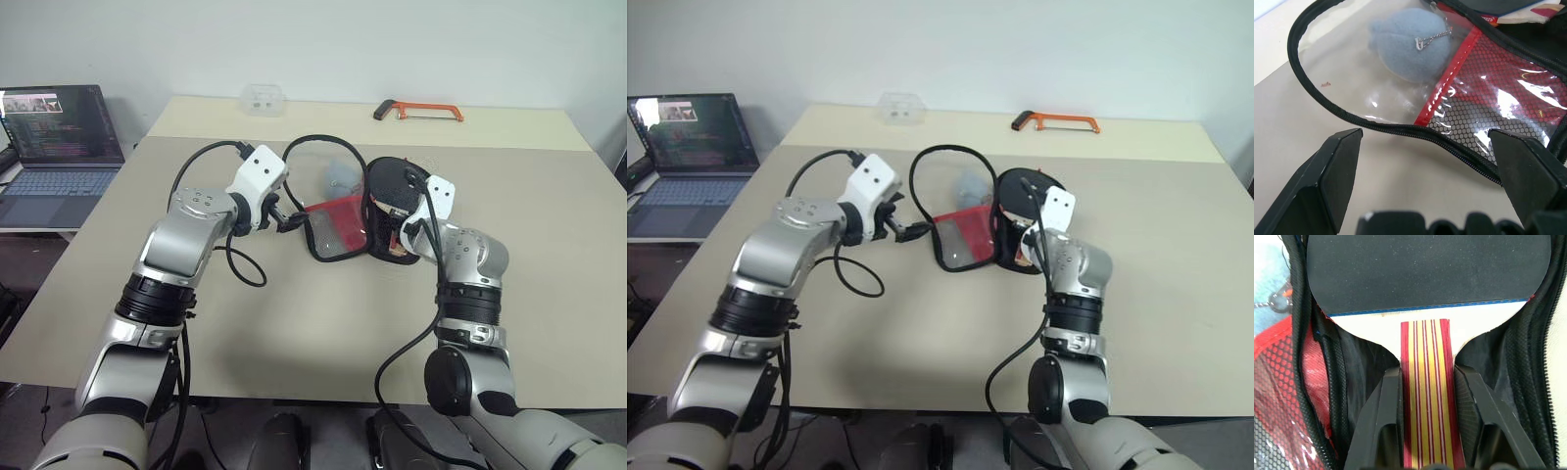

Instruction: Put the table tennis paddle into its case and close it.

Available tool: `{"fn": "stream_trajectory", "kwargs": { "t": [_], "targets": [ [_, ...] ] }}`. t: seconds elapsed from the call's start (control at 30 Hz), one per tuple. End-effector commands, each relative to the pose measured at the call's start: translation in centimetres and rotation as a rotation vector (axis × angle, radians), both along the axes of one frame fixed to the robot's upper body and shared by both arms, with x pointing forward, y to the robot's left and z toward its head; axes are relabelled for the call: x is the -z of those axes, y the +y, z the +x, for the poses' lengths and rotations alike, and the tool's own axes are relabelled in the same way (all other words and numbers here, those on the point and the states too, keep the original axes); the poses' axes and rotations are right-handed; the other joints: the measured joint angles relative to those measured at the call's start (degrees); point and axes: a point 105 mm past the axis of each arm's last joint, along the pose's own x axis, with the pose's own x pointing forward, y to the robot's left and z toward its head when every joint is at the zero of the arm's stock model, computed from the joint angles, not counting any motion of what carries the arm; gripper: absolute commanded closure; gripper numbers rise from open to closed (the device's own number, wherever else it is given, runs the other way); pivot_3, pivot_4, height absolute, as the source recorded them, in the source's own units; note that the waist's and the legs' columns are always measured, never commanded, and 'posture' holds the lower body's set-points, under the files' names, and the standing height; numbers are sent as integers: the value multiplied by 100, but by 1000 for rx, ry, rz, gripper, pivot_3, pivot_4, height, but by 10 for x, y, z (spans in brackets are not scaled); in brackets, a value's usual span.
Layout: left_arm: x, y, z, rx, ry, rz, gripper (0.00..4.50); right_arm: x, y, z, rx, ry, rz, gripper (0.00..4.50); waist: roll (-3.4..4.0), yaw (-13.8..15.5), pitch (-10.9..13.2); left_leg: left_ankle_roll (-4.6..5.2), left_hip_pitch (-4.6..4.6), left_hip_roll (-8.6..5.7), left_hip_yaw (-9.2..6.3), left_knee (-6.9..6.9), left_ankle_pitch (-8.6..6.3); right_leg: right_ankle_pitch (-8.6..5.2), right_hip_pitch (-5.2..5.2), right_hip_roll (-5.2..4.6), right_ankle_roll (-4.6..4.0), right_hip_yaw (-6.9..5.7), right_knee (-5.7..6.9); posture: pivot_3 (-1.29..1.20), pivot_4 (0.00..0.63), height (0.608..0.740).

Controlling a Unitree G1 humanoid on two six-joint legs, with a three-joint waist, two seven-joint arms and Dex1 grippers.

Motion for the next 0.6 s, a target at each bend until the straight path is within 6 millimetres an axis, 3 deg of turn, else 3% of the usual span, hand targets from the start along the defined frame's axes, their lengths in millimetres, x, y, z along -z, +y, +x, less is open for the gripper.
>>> {"fn": "stream_trajectory", "kwargs": {
  "t": [0.03,0.3,0.5,0.53,0.6],
  "targets": [
    [-15,-2,-1,8,-65,3,0,-9,9,7,-16,-48,31,3445,0,-1,0,0,0,0,0,0,0,0,0,0,0,0,1,0,150,740],
    [-16,-3,-1,11,-69,3,0,11,12,9,-20,-13,7,3445,-7,-6,-4,0,9,0,-4,4,1,0,6,0,0,-1,15,0,150,740],
    [-17,-1,-1,5,-69,5,0,33,0,5,5,43,-13,3445,-27,-18,-18,0,11,1,-8,5,2,0,8,0,0,-4,16,0,150,740],
    [-17,-1,-1,3,-68,6,0,34,-1,4,4,45,-14,2732,-35,-17,-23,0,12,1,-9,5,2,0,11,0,0,-5,15,0,150,740],
    [-17,-1,-1,2,-68,6,0,35,-2,4,1,45,-12,2303,-40,-12,-28,1,13,1,-12,6,2,0,15,-1,0,-7,14,0,150,740]
  ]
}}
